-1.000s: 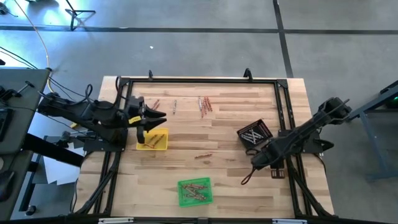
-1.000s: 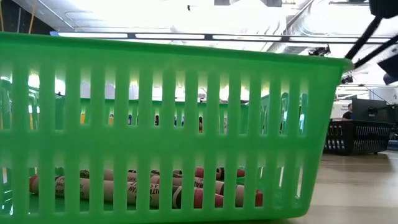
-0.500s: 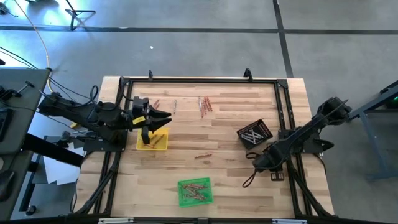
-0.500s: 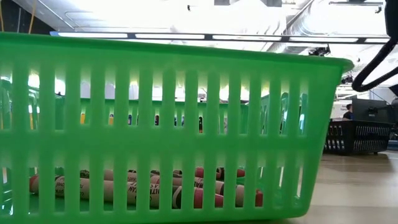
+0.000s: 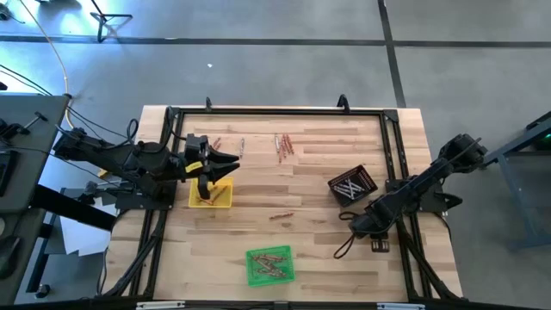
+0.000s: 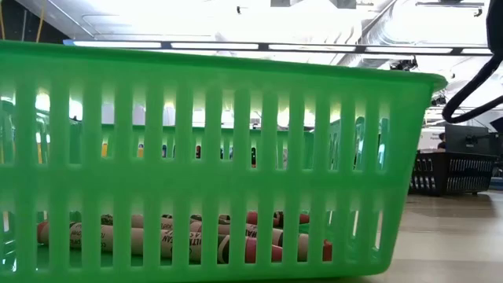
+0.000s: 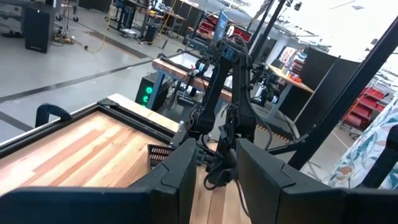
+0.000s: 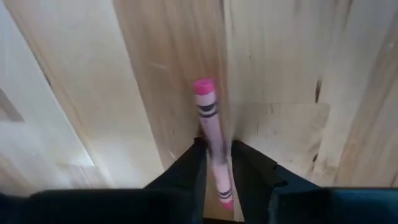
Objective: Sort crayons
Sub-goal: Put the bottom pink crayon into the green bin
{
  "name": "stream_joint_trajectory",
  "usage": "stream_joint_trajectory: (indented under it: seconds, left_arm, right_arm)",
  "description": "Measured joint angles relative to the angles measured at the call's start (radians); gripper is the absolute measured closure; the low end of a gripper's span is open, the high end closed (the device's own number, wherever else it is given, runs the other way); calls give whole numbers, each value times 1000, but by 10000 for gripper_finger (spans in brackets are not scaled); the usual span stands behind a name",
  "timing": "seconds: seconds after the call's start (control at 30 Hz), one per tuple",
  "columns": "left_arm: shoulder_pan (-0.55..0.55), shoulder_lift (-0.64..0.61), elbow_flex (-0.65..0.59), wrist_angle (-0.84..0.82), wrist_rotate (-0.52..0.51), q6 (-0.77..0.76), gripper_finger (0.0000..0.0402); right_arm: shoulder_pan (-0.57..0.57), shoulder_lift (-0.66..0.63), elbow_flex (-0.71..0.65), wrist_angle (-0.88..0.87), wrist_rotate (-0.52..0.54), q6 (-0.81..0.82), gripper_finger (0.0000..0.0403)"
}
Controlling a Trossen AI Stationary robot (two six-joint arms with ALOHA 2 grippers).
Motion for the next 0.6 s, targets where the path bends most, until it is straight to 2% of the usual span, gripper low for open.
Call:
stream_joint_trajectory:
  seconds: [0.17, 0.3, 0.6]
  left_arm:
    - [0, 0, 0, 0, 0, 0, 300]
    - [0, 0, 0, -2, 0, 6, 300]
    - [0, 0, 0, -2, 0, 0, 300]
  right_arm:
    - [0, 0, -1, 20, 4, 73, 393]
    - [0, 1, 4, 58, 3, 132, 391]
    - [0, -40, 107, 65, 71, 104, 400]
